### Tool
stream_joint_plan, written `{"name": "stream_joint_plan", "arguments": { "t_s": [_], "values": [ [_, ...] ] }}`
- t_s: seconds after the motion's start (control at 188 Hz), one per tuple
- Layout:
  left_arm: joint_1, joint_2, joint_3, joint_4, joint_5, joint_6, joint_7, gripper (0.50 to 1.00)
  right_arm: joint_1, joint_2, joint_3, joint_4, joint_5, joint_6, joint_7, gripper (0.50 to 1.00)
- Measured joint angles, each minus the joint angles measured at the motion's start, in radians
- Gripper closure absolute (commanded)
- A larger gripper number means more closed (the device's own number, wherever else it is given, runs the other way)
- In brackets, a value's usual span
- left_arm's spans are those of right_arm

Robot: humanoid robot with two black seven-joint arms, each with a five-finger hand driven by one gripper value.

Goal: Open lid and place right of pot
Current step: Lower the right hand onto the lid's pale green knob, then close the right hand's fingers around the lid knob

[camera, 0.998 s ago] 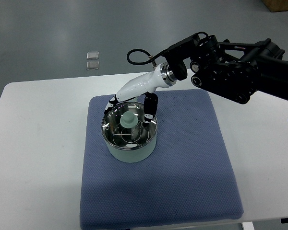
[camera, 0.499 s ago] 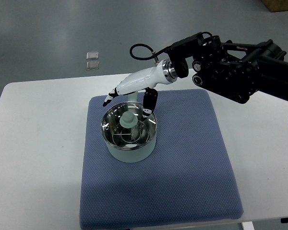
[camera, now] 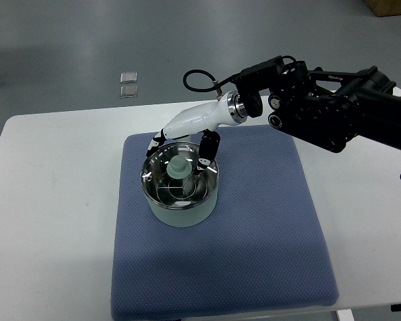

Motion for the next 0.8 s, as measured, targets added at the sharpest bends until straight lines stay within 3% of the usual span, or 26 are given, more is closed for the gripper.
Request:
{"name": "stream_joint_plan", "arguments": {
  "t_s": [0.175, 0.303, 0.801],
  "values": [
    [0.0, 0.0, 0.0, 0.0, 0.0, 0.0, 0.0, 0.5, -0.002, -0.001, -0.001, -0.001, -0.001, -0.005, -0.001, 0.707],
    [0.0, 0.0, 0.0, 0.001, 0.0, 0.0, 0.0, 0.5, -0.002, -0.002, -0.001, -0.002, -0.001, -0.006, -0.001, 0.773],
    [0.0, 0.0, 0.0, 0.001, 0.0, 0.0, 0.0, 0.5, -0.002, -0.006, 0.002, 0.0, 0.003, -0.005, 0.002, 0.81]
  ]
}}
